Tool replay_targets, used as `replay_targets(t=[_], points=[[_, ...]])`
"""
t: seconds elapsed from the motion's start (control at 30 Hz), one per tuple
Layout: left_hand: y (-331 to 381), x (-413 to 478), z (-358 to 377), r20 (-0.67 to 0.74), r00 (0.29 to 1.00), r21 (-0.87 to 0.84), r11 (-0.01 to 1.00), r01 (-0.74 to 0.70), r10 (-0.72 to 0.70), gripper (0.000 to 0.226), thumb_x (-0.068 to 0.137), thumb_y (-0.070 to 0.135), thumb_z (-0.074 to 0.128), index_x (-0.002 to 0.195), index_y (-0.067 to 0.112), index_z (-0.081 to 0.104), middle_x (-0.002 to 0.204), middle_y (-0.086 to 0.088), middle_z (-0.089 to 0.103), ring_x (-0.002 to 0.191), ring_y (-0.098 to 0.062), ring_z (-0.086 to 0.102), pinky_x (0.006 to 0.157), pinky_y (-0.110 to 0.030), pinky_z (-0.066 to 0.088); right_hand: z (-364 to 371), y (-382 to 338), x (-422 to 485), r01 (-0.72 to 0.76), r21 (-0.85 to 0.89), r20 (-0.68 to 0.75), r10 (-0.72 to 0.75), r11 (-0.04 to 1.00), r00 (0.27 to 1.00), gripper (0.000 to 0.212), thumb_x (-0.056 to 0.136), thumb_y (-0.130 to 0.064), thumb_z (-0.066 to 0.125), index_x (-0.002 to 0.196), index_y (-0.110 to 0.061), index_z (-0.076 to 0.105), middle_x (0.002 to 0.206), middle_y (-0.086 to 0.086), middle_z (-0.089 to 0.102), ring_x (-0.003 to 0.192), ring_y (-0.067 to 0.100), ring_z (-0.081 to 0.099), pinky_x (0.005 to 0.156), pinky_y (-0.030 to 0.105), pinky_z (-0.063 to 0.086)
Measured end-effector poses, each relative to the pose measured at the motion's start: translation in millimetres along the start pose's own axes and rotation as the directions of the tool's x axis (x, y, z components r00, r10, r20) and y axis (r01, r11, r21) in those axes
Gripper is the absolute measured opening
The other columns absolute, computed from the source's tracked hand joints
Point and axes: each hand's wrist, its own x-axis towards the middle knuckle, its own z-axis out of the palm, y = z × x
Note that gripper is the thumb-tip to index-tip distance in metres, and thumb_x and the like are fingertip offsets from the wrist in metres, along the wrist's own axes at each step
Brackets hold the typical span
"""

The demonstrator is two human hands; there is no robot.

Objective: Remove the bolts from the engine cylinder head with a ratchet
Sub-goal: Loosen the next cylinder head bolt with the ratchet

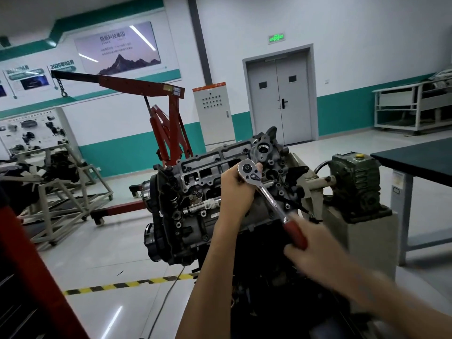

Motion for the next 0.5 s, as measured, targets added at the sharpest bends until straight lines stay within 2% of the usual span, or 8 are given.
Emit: replay_targets(t=[0.1,0.17,0.2,0.23,0.3,0.4,0.43,0.5], points=[[1.8,2.2,-1.2,0.038,0.999,0.035,0.999,-0.007,0.005,0.045,0.090,0.003,0.060,0.053,0.022,0.042,0.046,0.016,0.036,0.050,-0.002,0.027,0.050,-0.020,0.025,-65.6,11.0,28.3,0.121,-0.306,0.158,-0.076,0.944,0.985,0.035,0.078,-0.001,0.064,0.078,-0.031,0.046,0.062,-0.004,0.055,0.051,0.006,0.056,0.050,0.016,0.047],[3.7,1.9,0.5,0.034,0.999,0.046,0.999,0.003,-0.005,0.032,0.089,-0.002,0.057,0.059,0.011,0.055,0.044,0.017,0.039,0.047,-0.002,0.028,0.050,-0.019,0.024,-81.8,15.0,41.8,0.179,-0.391,0.140,-0.134,0.903,0.981,0.029,0.078,-0.004,0.065,0.077,-0.027,0.047,0.062,-0.003,0.055,0.051,0.010,0.054,0.053,0.018,0.046],[4.3,1.0,1.8,0.017,1.000,0.042,0.999,0.010,-0.011,0.031,0.089,-0.002,0.056,0.061,0.010,0.057,0.045,0.017,0.040,0.047,-0.001,0.028,0.050,-0.019,0.025,-79.0,16.8,42.2,0.163,-0.392,0.125,-0.123,0.905,0.984,0.026,0.078,-0.006,0.065,0.079,-0.025,0.047,0.064,-0.002,0.055,0.051,0.010,0.053,0.055,0.019,0.047],[3.8,-0.3,2.8,-0.006,1.000,0.032,0.999,0.011,-0.010,0.036,0.089,-0.002,0.057,0.058,0.016,0.055,0.045,0.017,0.041,0.048,-0.001,0.029,0.050,-0.018,0.026,-69.1,18.6,37.5,0.123,-0.355,0.100,-0.094,0.927,0.991,0.024,0.078,-0.007,0.065,0.083,-0.023,0.049,0.065,0.002,0.056,0.052,0.011,0.053,0.056,0.023,0.049],[2.9,-3.0,4.8,-0.044,0.999,-0.001,1.000,-0.008,0.008,0.046,0.090,0.002,0.060,0.055,0.030,0.047,0.048,0.018,0.043,0.051,0.000,0.032,0.050,-0.016,0.029,-33.6,18.0,16.2,0.046,-0.171,-0.009,-0.049,0.984,0.999,0.022,0.075,-0.004,0.067,0.086,-0.015,0.052,0.058,0.005,0.053,0.046,0.014,0.050,0.049,0.030,0.048],[4.1,-4.1,9.9,-0.082,0.996,-0.002,0.999,-0.032,0.032,0.048,0.092,0.013,0.063,0.054,0.030,0.039,0.048,0.018,0.040,0.051,0.001,0.031,0.050,-0.014,0.028,31.4,-5.8,-8.2,-0.018,0.145,-0.198,0.047,0.989,0.979,0.026,0.072,0.000,0.066,0.077,-0.019,0.050,0.051,-0.004,0.044,0.040,0.005,0.045,0.039,0.010,0.033],[4.1,-4.2,11.0,-0.091,0.995,0.005,0.999,-0.038,0.038,0.049,0.092,0.013,0.063,0.054,0.031,0.036,0.048,0.017,0.037,0.051,0.001,0.029,0.049,-0.013,0.027,50.7,-16.5,-9.3,-0.038,0.256,-0.203,0.092,0.966,0.975,0.027,0.074,0.000,0.064,0.079,-0.022,0.049,0.054,-0.004,0.046,0.041,0.002,0.046,0.040,0.007,0.032],[2.9,-4.5,10.1,-0.098,0.994,0.003,0.999,-0.049,0.049,0.051,0.092,0.013,0.063,0.055,0.032,0.033,0.048,0.017,0.034,0.049,0.000,0.027,0.049,-0.011,0.026,77.7,-30.5,-7.3,-0.054,0.412,-0.181,0.140,0.909,0.974,0.025,0.076,0.000,0.060,0.085,-0.021,0.049,0.058,-0.002,0.049,0.042,0.003,0.049,0.042,0.010,0.037]])
